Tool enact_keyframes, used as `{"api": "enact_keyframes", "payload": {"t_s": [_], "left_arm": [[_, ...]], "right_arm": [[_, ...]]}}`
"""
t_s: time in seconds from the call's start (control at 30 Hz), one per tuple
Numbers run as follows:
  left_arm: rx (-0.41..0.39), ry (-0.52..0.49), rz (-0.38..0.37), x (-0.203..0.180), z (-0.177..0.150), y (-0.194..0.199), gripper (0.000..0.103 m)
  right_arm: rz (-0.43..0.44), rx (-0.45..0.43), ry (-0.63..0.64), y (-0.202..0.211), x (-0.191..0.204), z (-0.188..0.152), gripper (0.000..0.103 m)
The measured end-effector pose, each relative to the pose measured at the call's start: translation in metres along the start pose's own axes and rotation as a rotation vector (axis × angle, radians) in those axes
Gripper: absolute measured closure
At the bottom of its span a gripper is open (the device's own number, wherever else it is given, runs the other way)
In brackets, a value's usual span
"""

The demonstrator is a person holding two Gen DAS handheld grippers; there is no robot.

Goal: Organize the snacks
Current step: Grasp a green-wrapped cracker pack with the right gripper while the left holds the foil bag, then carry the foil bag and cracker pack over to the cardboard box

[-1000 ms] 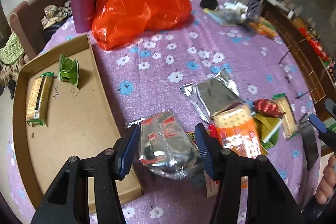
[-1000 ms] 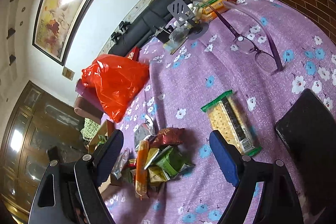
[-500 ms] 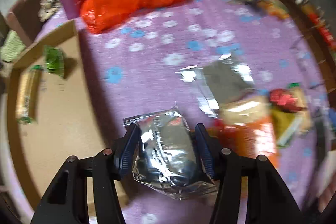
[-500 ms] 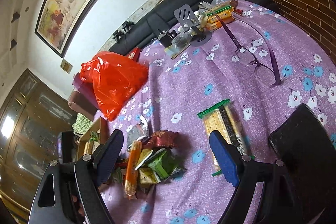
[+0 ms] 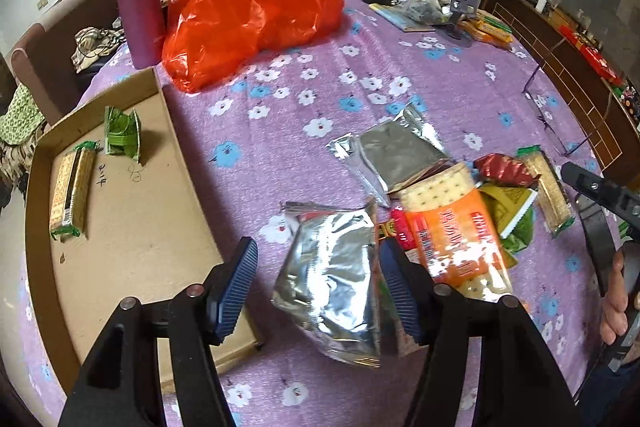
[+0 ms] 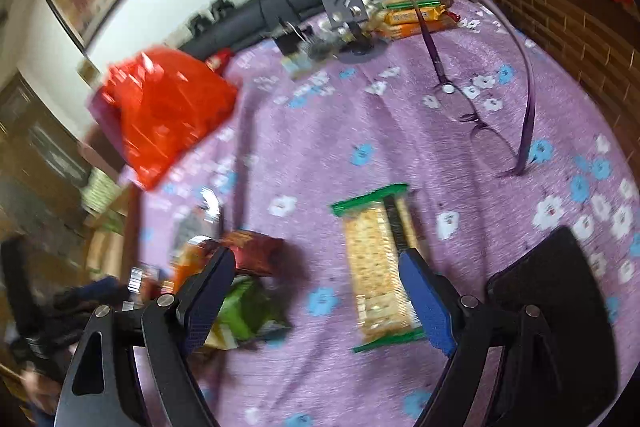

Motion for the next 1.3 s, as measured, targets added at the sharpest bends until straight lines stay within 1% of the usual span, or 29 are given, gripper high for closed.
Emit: {"api": "enact_keyframes", "payload": {"t_s": [0.03, 0.07, 0.1, 0.17, 0.2, 0.27, 0.3, 0.33, 0.37, 0.4, 0.43, 0.47, 0.53, 0.63, 0.67, 0.7, 0.83, 0.97, 1.0, 1.07, 1.1, 1.13, 1.17, 1.2, 1.23, 1.27, 1.3], "left_arm": [[0.003, -0.006, -0.005, 0.0, 0.0, -0.001, 0.04], [0.006, -0.007, -0.007, 0.0, 0.0, -0.003, 0.04], [0.009, -0.006, -0.009, 0.0, 0.0, -0.005, 0.04], [0.028, -0.018, -0.019, -0.002, -0.002, -0.01, 0.04], [0.032, -0.022, -0.016, -0.003, -0.003, -0.012, 0.04], [0.045, -0.034, -0.003, -0.005, -0.006, -0.018, 0.04], [0.058, -0.036, -0.004, -0.006, -0.008, -0.023, 0.04], [0.054, -0.038, -0.008, -0.007, -0.009, -0.024, 0.04], [0.054, -0.04, -0.011, -0.009, -0.01, -0.025, 0.04], [0.054, -0.038, -0.016, -0.01, -0.01, -0.026, 0.04], [0.044, -0.038, -0.01, -0.011, -0.011, -0.025, 0.041], [0.038, -0.037, -0.01, -0.011, -0.011, -0.025, 0.049], [0.02, -0.03, -0.022, -0.011, -0.012, -0.022, 0.053], [-0.032, -0.006, -0.024, -0.009, -0.01, -0.011, 0.068], [-0.042, 0.001, -0.025, -0.007, -0.01, -0.008, 0.072], [-0.054, 0.012, -0.03, -0.006, -0.008, -0.005, 0.073], [-0.067, 0.027, -0.047, -0.003, -0.009, -0.003, 0.074], [-0.057, 0.01, -0.001, -0.002, -0.008, -0.008, 0.073], [-0.045, 0.014, 0.002, 0.0, -0.008, -0.011, 0.071], [-0.004, 0.012, -0.011, 0.0, -0.01, -0.019, 0.06], [0.006, 0.013, -0.021, -0.001, -0.011, -0.022, 0.057], [0.01, 0.015, -0.026, -0.002, -0.012, -0.025, 0.055], [0.008, 0.013, -0.015, -0.003, -0.011, -0.027, 0.055], [0.003, 0.013, -0.006, -0.003, -0.012, -0.027, 0.055], [-0.005, 0.013, 0.004, -0.005, -0.011, -0.028, 0.058], [-0.01, 0.014, 0.011, -0.006, -0.01, -0.028, 0.067], [-0.016, 0.013, 0.019, -0.007, -0.01, -0.029, 0.073]], "right_arm": [[-0.03, 0.01, 0.022, -0.004, -0.001, 0.0, 0.017], [-0.076, 0.023, 0.044, -0.008, -0.004, -0.001, 0.021], [-0.139, 0.04, 0.07, -0.014, -0.007, -0.001, 0.027], [-0.174, 0.062, 0.082, -0.022, -0.013, -0.004, 0.03], [-0.2, 0.068, 0.091, -0.024, -0.016, -0.005, 0.034], [-0.206, 0.088, 0.089, -0.029, -0.02, -0.008, 0.036], [-0.21, 0.104, 0.09, -0.033, -0.023, -0.011, 0.036], [-0.225, 0.11, 0.097, -0.035, -0.025, -0.011, 0.037], [-0.234, 0.103, 0.111, -0.034, -0.023, -0.011, 0.041], [-0.244, 0.099, 0.128, -0.034, -0.023, -0.011, 0.052], [-0.244, 0.097, 0.137, -0.033, -0.021, -0.011, 0.053], [-0.239, 0.095, 0.141, -0.033, -0.021, -0.011, 0.053], [-0.234, 0.083, 0.155, -0.032, -0.019, -0.011, 0.053], [-0.197, 0.04, 0.15, -0.026, -0.015, -0.01, 0.053], [-0.186, 0.025, 0.153, -0.024, -0.012, -0.009, 0.053], [-0.163, -0.01, 0.164, -0.019, -0.006, -0.007, 0.053], [-0.109, -0.07, 0.192, -0.01, 0.012, -0.006, 0.053], [-0.095, -0.073, 0.193, -0.012, 0.017, -0.008, 0.053], [-0.087, -0.075, 0.185, -0.012, 0.017, -0.008, 0.053], [-0.077, -0.074, 0.182, -0.012, 0.016, -0.008, 0.053], [-0.076, -0.076, 0.181, -0.012, 0.016, -0.009, 0.053], [-0.078, -0.075, 0.183, -0.012, 0.016, -0.009, 0.053], [-0.076, -0.072, 0.187, -0.013, 0.017, -0.009, 0.053], [-0.072, -0.07, 0.189, -0.014, 0.018, -0.009, 0.053], [-0.071, -0.071, 0.191, -0.013, 0.018, -0.01, 0.053], [-0.071, -0.071, 0.194, -0.013, 0.019, -0.01, 0.053], [-0.069, -0.072, 0.196, -0.014, 0.019, -0.011, 0.053]]}}
Point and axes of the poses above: each gripper's, at about its wrist camera, not at the fingertips, and y roughly against the way its jaws point, x to its left, z to its top, the point moved 7 cm from there along -y, roughly the way its jaws point, and after that the axes turned 11 degrees about z, right-handed, at the moved point
